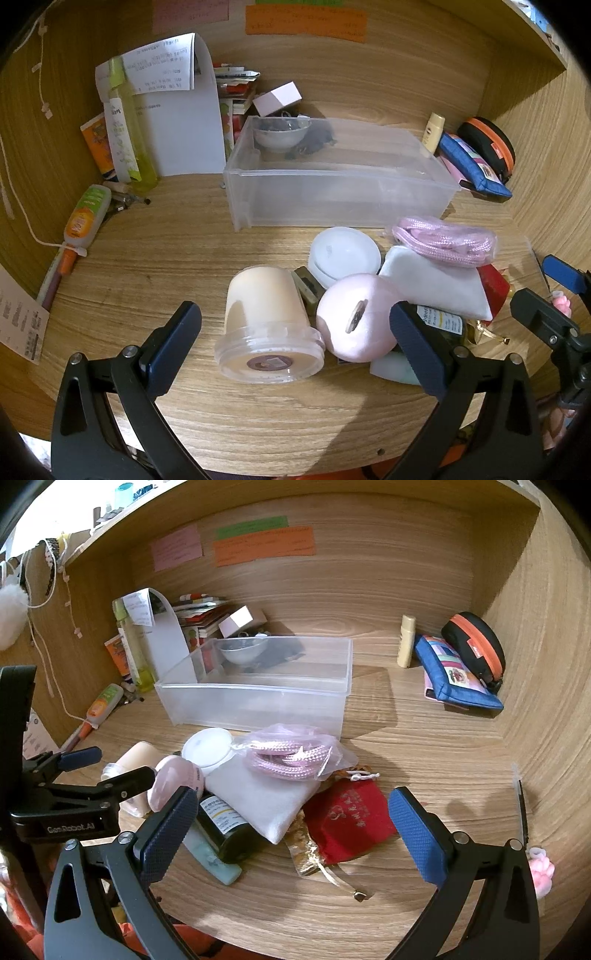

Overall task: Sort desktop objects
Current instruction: 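Move both grippers toward the cluttered items in front of the box, then grasp the cream tub with the left gripper while the right grasps the gold gourd, then carry the cream tub and gold gourd into the clear box and release both, then grasp the pink round container with the left gripper while the right grasps the bagged pink rope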

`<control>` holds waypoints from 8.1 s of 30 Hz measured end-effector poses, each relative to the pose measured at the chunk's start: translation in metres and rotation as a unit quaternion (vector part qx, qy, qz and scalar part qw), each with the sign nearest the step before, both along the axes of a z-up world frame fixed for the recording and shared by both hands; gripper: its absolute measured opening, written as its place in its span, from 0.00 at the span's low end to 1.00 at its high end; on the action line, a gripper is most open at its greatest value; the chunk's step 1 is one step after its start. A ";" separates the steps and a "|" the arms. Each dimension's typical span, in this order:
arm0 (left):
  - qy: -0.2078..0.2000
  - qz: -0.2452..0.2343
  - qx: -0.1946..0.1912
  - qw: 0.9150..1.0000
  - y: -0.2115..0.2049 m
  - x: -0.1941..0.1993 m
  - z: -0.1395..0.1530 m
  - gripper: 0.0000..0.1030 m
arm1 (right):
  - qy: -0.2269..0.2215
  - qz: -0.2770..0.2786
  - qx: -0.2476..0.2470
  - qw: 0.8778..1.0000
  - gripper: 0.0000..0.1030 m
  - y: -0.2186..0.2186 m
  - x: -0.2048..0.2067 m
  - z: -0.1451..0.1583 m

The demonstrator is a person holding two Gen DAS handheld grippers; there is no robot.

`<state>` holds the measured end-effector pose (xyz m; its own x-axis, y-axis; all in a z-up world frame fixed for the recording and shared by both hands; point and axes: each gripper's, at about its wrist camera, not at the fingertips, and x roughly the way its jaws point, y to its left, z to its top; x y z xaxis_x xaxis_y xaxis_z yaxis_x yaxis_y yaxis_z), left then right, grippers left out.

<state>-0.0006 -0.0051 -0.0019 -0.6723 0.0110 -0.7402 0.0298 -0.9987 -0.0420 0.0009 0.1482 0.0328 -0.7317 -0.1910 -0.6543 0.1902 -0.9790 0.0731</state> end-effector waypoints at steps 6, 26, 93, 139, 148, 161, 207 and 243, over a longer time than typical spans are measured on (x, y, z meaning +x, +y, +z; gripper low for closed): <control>0.001 -0.003 -0.002 1.000 0.001 0.001 -0.001 1.00 | -0.002 0.000 -0.001 1.000 1.00 0.000 -0.001 -0.001; 0.004 0.006 0.013 1.000 -0.034 0.018 -0.008 1.00 | 0.020 -0.071 0.008 0.997 1.00 0.052 0.013 0.000; 0.006 0.065 0.033 0.997 -0.072 -0.038 -0.027 0.63 | 0.053 -0.011 0.015 0.998 0.17 0.037 -0.101 0.025; 0.011 -0.041 0.039 0.998 -0.022 -0.170 0.017 0.62 | -0.039 0.082 0.064 0.994 0.17 -0.031 -0.197 -0.014; -0.016 -0.052 0.040 0.998 -0.021 -0.179 -0.001 0.62 | -0.059 0.087 0.089 0.991 0.17 -0.040 -0.201 -0.024; -0.027 -0.061 0.024 0.997 -0.014 -0.179 -0.007 0.62 | -0.060 0.080 0.099 0.990 0.27 -0.039 -0.198 -0.030; 0.022 -0.076 0.033 0.996 -0.029 -0.028 0.016 0.92 | 0.063 0.007 0.072 0.995 0.81 -0.006 -0.055 0.032; -0.033 -0.120 0.143 0.982 -0.008 -0.024 -0.042 0.78 | -0.073 0.026 -0.002 0.997 0.67 -0.021 -0.079 -0.047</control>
<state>-0.0249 -0.0134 -0.0440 -0.5748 0.3776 -0.7259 -0.1926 -0.9247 -0.3285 -0.0777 0.1271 -0.0145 -0.6176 -0.2292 -0.7523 0.2279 -0.9677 0.1078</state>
